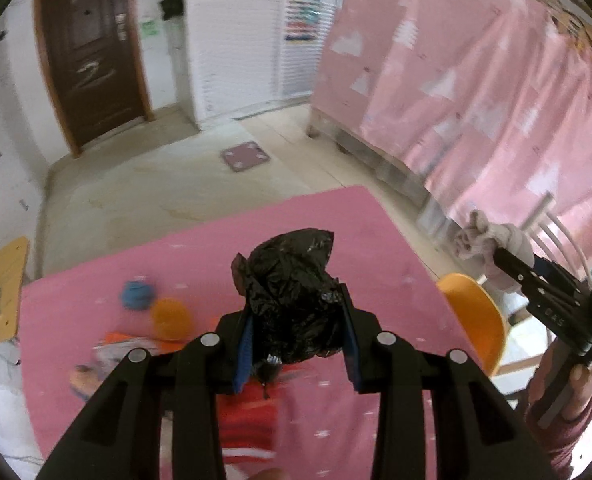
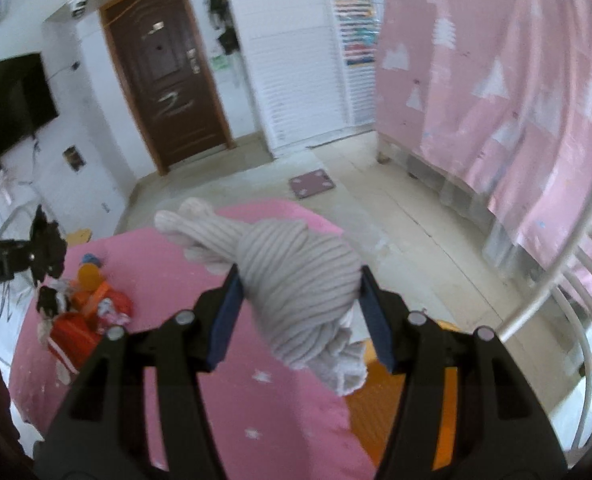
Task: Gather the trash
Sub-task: 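Carry both items to the orange basin and open both tools to drop them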
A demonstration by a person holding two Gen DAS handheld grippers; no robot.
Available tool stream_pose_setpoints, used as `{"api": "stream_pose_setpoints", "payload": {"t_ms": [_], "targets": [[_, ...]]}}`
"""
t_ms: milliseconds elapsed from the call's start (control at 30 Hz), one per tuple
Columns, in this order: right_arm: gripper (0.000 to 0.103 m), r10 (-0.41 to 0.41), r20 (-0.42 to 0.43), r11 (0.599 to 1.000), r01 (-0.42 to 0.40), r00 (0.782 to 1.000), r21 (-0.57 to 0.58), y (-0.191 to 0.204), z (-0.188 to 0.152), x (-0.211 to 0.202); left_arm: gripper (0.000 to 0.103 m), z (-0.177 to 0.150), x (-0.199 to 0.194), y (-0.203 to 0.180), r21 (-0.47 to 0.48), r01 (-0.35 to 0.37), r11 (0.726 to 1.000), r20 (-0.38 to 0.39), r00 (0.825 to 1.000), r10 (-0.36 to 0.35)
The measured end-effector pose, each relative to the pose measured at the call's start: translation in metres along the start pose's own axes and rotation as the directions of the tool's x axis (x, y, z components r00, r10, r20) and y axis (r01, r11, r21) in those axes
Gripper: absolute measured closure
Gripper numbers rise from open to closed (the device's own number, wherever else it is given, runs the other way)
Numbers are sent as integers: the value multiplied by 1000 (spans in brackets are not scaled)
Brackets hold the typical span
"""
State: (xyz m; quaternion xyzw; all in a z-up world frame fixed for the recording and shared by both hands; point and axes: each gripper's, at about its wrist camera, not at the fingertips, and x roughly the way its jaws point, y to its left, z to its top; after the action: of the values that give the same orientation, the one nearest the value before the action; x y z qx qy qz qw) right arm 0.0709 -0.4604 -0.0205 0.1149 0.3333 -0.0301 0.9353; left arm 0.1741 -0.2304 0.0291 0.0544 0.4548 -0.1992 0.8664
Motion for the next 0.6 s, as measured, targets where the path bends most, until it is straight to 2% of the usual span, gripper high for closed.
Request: {"api": "stream_pose_setpoints", "payload": {"t_ms": [233, 467, 533, 600], "targets": [[47, -68, -8, 995, 69, 998, 78, -51, -19, -7, 74, -2, 25, -62, 76, 70, 995, -58, 996, -66], [45, -127, -80, 987, 134, 989, 90, -91, -40, -6, 74, -1, 50, -119, 118, 155, 981, -122, 982, -141], [41, -138, -97, 984, 148, 986, 96, -98, -45, -4, 74, -2, 59, -132, 134, 169, 976, -143, 978, -149], [27, -137, -96, 983, 147, 986, 107, -106, -45, -4, 74, -5, 66, -144, 144, 188, 972, -163, 973, -164]]}}
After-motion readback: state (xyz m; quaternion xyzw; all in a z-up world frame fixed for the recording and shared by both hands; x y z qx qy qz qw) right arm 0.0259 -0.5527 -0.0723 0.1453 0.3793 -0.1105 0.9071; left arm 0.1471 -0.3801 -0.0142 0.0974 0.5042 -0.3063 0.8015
